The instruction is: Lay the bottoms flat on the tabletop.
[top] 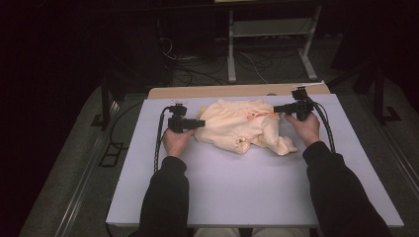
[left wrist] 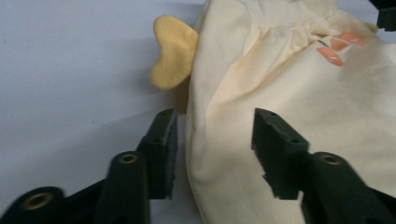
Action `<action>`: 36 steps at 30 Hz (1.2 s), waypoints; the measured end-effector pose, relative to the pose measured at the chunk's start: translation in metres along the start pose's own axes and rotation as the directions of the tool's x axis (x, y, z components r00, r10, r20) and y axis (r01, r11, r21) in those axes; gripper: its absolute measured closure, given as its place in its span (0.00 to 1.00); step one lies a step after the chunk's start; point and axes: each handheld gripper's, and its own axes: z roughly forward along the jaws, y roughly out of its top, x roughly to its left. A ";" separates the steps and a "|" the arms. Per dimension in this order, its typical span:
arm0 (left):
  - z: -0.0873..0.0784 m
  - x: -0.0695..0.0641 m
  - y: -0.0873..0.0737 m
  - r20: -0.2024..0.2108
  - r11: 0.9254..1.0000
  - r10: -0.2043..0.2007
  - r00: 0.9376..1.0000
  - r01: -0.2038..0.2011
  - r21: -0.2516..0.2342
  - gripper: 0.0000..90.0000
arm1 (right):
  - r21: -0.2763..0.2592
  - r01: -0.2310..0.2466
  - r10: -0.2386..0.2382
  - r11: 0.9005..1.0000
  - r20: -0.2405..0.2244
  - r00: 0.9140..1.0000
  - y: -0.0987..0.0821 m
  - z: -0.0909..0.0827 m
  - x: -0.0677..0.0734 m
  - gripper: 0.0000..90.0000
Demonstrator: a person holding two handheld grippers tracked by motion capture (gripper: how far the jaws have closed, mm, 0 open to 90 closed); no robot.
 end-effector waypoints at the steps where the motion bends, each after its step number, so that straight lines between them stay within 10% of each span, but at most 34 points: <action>1: -0.002 0.000 -0.001 -0.005 1.000 0.004 1.000 -0.004 -0.011 0.51 | -0.001 0.002 -0.002 1.000 -0.010 1.000 0.000 -0.004 0.001 0.56; 8: -0.016 -0.003 -0.004 0.033 0.998 0.009 0.999 -0.006 -0.064 0.32 | -0.029 0.061 -0.065 0.998 -0.130 0.989 -0.005 -0.032 0.014 0.37; 17: -0.024 -0.012 -0.005 0.053 0.995 0.053 0.997 -0.048 -0.092 0.01 | -0.036 0.142 -0.146 0.989 -0.149 0.978 -0.017 -0.055 0.034 0.14; 36: -0.028 -0.050 -0.014 0.161 0.981 0.182 0.970 -0.168 -0.100 0.00 | 0.002 0.222 -0.218 0.975 -0.194 0.956 -0.067 -0.076 0.053 0.11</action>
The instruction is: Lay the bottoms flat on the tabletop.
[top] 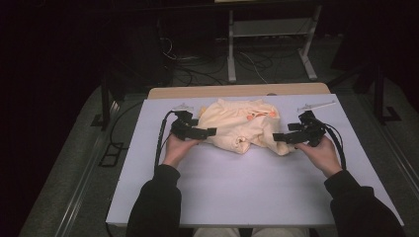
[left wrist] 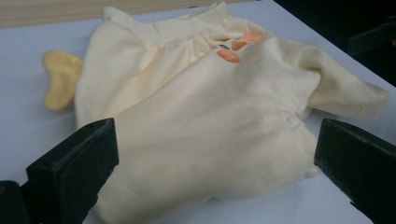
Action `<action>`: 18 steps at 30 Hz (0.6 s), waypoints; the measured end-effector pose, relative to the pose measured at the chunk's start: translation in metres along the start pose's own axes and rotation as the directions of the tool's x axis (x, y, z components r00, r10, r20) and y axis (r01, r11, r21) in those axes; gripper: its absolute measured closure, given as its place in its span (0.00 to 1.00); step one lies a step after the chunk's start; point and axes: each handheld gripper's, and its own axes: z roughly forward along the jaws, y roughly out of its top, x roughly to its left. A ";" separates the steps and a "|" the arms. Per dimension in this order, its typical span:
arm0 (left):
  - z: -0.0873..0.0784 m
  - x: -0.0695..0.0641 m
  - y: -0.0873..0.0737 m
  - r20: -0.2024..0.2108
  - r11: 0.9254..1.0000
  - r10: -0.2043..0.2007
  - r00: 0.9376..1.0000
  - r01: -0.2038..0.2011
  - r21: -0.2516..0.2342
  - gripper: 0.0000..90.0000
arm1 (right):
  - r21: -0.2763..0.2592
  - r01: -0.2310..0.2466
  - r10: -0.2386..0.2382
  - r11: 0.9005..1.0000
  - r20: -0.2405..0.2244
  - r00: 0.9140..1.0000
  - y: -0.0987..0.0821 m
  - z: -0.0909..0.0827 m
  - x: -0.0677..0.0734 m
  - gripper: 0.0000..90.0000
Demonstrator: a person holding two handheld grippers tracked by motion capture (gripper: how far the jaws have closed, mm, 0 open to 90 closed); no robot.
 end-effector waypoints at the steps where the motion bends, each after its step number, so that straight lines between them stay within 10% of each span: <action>1: 0.001 -0.002 -0.001 0.012 1.000 0.005 1.000 -0.005 0.002 0.00 | 0.000 -0.003 0.003 1.000 -0.006 1.000 -0.002 -0.001 0.001 0.13; 18: 0.016 -0.029 -0.031 0.065 0.990 0.126 0.990 -0.129 0.048 0.07 | 0.059 0.076 -0.072 0.995 -0.072 0.995 -0.028 0.005 0.022 0.44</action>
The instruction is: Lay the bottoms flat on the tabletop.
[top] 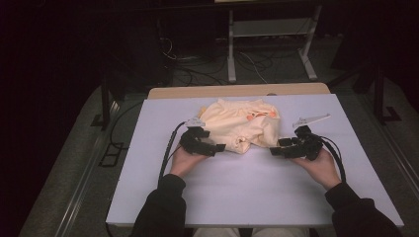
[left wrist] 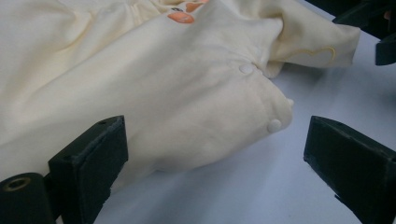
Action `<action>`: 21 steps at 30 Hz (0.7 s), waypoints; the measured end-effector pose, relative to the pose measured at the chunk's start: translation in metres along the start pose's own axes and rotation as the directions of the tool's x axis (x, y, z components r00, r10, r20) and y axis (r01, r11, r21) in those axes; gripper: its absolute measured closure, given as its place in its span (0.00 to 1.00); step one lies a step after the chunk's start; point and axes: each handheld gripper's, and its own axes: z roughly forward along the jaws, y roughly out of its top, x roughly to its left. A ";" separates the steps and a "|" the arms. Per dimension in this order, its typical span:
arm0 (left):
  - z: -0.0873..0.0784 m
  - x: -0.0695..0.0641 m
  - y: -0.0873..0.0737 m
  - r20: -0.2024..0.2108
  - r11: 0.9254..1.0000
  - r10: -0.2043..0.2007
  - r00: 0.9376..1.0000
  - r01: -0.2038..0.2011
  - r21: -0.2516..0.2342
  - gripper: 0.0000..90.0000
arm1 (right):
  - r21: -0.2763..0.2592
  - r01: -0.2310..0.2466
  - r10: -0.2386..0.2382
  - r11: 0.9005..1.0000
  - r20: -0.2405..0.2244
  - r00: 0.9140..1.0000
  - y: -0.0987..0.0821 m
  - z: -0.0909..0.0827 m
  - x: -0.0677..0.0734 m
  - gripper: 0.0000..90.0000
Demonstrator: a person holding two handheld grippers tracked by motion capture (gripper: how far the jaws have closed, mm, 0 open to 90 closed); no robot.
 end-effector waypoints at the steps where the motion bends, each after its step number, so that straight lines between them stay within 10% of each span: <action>1: 0.002 0.000 -0.001 0.009 1.000 -0.004 1.000 0.004 -0.003 0.07 | 0.008 0.007 -0.007 1.000 0.005 1.000 0.000 0.002 0.001 0.47; 7: 0.010 -0.003 -0.007 0.005 0.999 0.027 1.000 -0.027 0.018 0.10 | 0.095 0.032 -0.039 0.995 0.074 0.997 -0.001 0.017 -0.003 0.93; 21: 0.019 0.001 -0.014 -0.109 0.996 0.087 0.990 -0.085 0.032 0.67 | 0.002 -0.049 0.049 0.999 0.036 0.998 0.003 0.006 -0.011 0.95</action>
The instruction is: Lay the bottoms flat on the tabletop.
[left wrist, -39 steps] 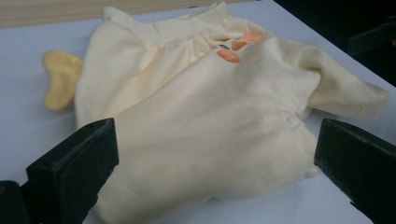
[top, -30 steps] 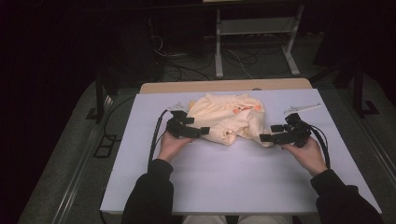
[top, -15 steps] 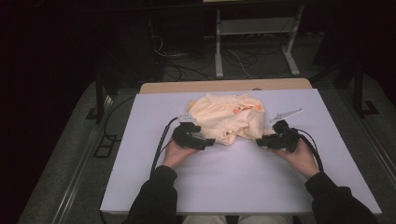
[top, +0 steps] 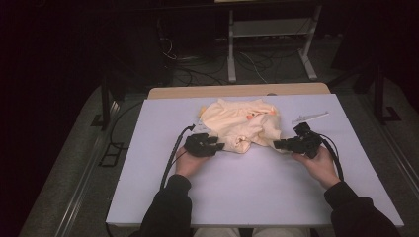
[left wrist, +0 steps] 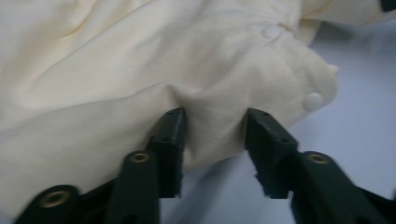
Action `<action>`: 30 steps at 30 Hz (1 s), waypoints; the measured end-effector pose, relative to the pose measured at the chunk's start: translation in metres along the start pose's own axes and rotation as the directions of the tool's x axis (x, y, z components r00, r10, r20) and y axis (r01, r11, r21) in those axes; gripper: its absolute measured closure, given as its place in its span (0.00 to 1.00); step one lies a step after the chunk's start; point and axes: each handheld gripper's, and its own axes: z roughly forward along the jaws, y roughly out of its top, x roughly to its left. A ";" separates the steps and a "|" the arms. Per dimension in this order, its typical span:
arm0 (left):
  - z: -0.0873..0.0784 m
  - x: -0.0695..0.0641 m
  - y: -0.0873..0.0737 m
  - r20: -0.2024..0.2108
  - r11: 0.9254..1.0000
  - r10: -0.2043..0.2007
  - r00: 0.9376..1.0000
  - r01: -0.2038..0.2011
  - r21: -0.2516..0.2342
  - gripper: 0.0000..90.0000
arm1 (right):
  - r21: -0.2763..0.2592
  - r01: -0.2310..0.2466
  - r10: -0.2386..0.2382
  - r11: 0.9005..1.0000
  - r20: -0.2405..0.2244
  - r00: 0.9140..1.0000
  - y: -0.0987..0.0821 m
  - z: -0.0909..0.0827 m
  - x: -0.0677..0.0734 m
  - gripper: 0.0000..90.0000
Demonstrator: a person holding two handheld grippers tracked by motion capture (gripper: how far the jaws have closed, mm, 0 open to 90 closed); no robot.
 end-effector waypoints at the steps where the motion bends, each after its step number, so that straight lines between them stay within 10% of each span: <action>1: 0.001 0.001 0.000 -0.002 1.000 0.002 1.000 -0.002 0.006 0.71 | 0.002 -0.002 0.002 1.000 -0.002 1.000 0.000 0.000 0.000 0.95; 7: 0.003 0.007 0.001 0.016 0.999 -0.022 1.000 0.022 0.046 0.97 | 0.005 -0.017 0.017 1.000 -0.011 1.000 0.000 0.001 -0.002 0.95; 30: -0.042 0.019 0.071 -0.037 0.998 0.056 0.998 -0.056 0.002 0.98 | -0.090 -0.041 0.027 0.995 -0.148 0.989 0.026 -0.018 0.010 0.96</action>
